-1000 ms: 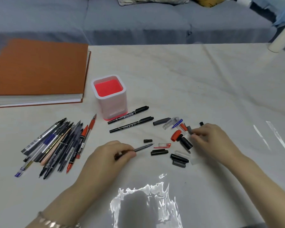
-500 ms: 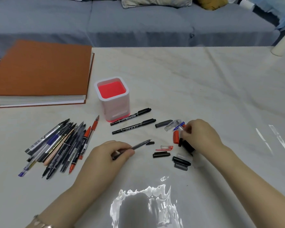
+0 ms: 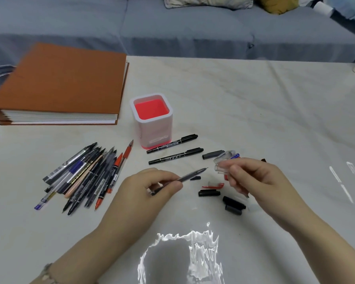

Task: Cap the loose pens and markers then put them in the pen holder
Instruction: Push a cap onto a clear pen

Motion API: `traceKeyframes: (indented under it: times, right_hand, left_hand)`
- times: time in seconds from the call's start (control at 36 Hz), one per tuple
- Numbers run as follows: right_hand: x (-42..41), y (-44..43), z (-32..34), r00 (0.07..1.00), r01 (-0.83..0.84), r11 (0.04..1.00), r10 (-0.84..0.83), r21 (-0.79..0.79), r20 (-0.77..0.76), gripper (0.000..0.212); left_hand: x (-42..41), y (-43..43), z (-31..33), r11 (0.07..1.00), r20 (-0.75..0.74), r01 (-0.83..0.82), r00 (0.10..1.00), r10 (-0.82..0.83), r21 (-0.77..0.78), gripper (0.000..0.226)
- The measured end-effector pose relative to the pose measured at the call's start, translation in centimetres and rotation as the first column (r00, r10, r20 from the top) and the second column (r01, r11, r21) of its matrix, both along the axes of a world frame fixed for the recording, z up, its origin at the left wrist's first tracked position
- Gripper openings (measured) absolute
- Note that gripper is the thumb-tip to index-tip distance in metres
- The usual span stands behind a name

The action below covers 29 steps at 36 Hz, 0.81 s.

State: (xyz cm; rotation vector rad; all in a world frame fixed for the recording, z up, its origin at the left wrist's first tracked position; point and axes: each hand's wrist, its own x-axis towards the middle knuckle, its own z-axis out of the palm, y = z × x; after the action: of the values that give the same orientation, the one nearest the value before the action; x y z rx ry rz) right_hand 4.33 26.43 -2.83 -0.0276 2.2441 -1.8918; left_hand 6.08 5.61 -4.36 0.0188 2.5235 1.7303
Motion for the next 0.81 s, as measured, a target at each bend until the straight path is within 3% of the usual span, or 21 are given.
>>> traceKeyframes:
  times: [0.22,0.31,0.39,0.47,0.61,0.81]
  right_hand:
    - [0.2,-0.7,0.1,0.994,-0.069,0.993,0.075,0.091,-0.074,0.029]
    - [0.3,-1.0,0.3,0.987,-0.106,0.98,0.124,0.171,-0.102,0.019]
    - [0.5,-1.5,0.5,0.983,-0.124,0.969,0.149,0.212,-0.107,0.023]
    - [0.8,-2.0,0.6,0.986,-0.096,0.987,0.111,0.128,-0.121,0.018]
    - [1.1,-2.5,0.8,0.994,-0.059,0.997,0.054,-0.047,-0.098,0.01]
    - [1.1,-2.7,0.7,0.975,-0.065,0.998,0.068,0.022,-0.212,0.024]
  left_hand:
    - [0.2,-0.3,0.2,0.995,-0.053,0.046,0.997,-0.051,-0.094,0.019]
    - [0.3,-0.4,0.2,0.99,-0.079,0.065,0.994,-0.075,-0.125,0.019]
    - [0.3,-0.4,0.1,0.98,-0.124,0.076,0.987,-0.1,-0.185,0.004]
    - [0.4,-0.6,-0.3,0.971,-0.213,0.076,0.969,-0.125,-0.228,0.028]
    - [0.6,-0.9,0.0,0.972,-0.315,0.046,0.941,-0.119,-0.231,0.024]
    - [0.8,-1.0,0.3,0.96,-0.356,0.071,0.919,-0.168,-0.271,0.018]
